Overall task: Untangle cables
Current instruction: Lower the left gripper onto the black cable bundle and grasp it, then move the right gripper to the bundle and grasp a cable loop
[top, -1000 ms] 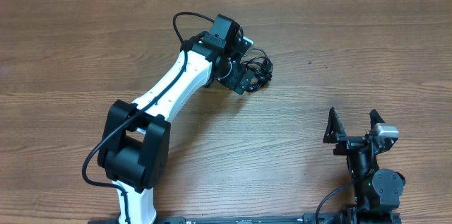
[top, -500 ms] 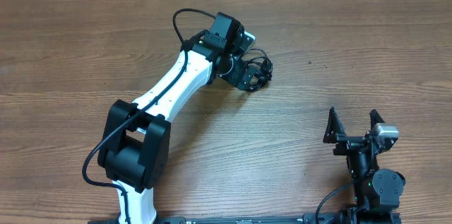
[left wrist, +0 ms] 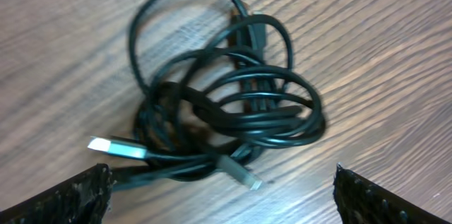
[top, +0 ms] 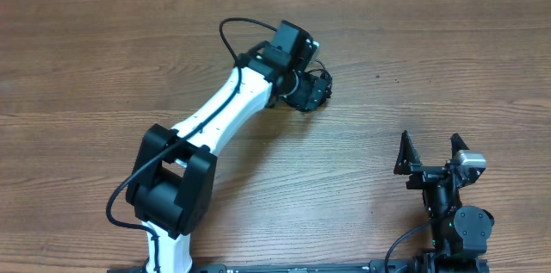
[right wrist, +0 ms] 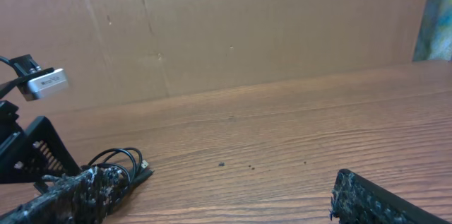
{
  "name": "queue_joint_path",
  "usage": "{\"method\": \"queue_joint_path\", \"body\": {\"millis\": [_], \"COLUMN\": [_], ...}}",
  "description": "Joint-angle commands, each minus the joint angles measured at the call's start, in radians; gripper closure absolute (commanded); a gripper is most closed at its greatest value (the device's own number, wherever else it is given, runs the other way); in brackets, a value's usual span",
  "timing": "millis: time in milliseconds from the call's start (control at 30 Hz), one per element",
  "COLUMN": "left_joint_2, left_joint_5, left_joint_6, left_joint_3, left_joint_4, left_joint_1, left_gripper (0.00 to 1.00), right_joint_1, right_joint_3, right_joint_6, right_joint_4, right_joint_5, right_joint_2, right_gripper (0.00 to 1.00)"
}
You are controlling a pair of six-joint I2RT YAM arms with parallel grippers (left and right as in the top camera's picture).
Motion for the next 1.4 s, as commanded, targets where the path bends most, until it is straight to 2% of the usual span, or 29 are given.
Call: {"method": "queue_joint_path", "body": {"millis": [0,133,300,433,533,733,833,1000,1300,1367], "left_joint_2": [0.015,0.014,0.014,0.014,0.014,0.014,0.014,0.014,0.014,0.014], "left_joint_5": [-0.055,-0.05,0.004,0.058,0.066,0.076,0.081,0.077,0.077,0.077], "left_joint_6": [-0.118,-0.121,-0.114,-0.009,0.066,0.075,0.075,0.075,0.075,0.075], "left_joint_3": [0.021,0.021,0.021,0.021,0.021,0.021,0.021,0.021,0.021,0.021], "left_joint_4": [0.002,-0.014,-0.071,-0.097,-0.131,-0.137,-0.14,-0.141,-0.141,-0.141], "left_joint_1": [-0.045,-0.035,0.055,0.11,0.15,0.223,0.245,0.247,0.246,0.246], "left_gripper": [0.0,0.0,0.0,0.0,0.0,0.0,0.0,0.0,0.0,0.0], "right_joint_1": [-0.003,-0.003,-0.003,-0.003,-0.003,-0.003,-0.003,-0.003,-0.003,-0.003], "right_joint_3": [-0.011,-0.011,-0.011,-0.011,-0.008,0.133,0.247,0.484,1.062,1.129], "right_joint_6": [0.007,0.007,0.007,0.008,0.101,0.131,0.131,0.13,0.126,0.127], "right_joint_4": [0.005,0.005,0.006,0.006,0.046,-0.202,-0.323,-0.418,-0.809,-0.829], "right_joint_5": [0.006,0.006,0.006,0.002,-0.021,-0.035,-0.036,-0.072,-0.299,-0.372], "right_joint_2": [-0.008,-0.008,-0.008,-0.008,-0.008,0.019,0.1,0.37,1.088,1.195], "right_gripper": [0.0,0.0,0.0,0.0,0.0,0.0,0.0,0.0,0.0,0.0]}}
